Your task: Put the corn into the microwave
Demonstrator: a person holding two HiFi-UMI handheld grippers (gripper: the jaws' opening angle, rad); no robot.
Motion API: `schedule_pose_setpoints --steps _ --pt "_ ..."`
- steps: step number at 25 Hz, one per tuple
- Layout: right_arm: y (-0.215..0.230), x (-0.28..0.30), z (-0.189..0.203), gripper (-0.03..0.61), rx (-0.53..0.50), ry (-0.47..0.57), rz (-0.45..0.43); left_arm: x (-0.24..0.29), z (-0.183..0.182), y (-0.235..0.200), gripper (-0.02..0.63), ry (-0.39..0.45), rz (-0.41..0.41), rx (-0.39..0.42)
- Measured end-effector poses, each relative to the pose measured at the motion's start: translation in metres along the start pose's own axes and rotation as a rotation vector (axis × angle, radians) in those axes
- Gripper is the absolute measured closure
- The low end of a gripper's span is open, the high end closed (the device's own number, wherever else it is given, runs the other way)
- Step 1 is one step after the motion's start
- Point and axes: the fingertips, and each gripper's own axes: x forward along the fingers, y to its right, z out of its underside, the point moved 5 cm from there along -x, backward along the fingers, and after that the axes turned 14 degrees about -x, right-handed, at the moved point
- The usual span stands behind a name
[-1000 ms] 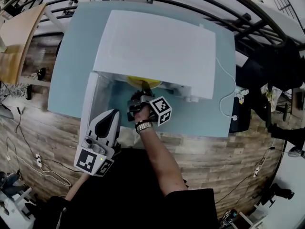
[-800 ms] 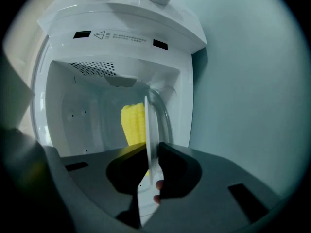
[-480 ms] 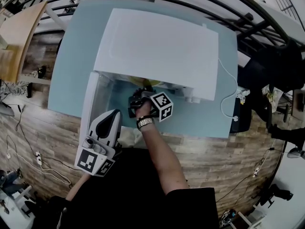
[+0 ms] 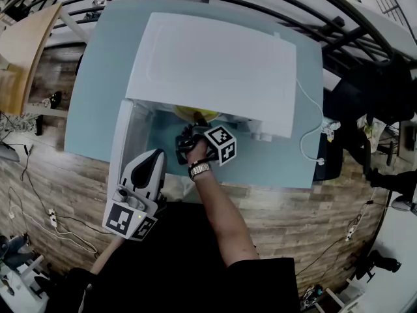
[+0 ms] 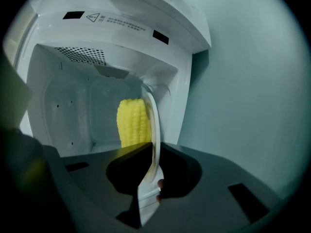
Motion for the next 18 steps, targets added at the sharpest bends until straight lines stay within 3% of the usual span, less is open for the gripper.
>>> schedule_pose_setpoints --steps 4,8,18 --pt "-0.003 -0.003 -0.003 0.534 -0.008 -0.003 -0.026 0.001 0.002 -0.001 0.611 -0.005 -0.007 0.006" --pt "0.001 -0.007 -0.002 0.489 -0.020 -0.006 -0.001 0.001 0.003 -0.001 0.611 -0.004 -0.011 0.001" --pt "0.008 -0.031 -0.001 0.489 0.000 0.040 0.017 0.003 0.002 0.004 0.611 -0.002 0.009 0.009"
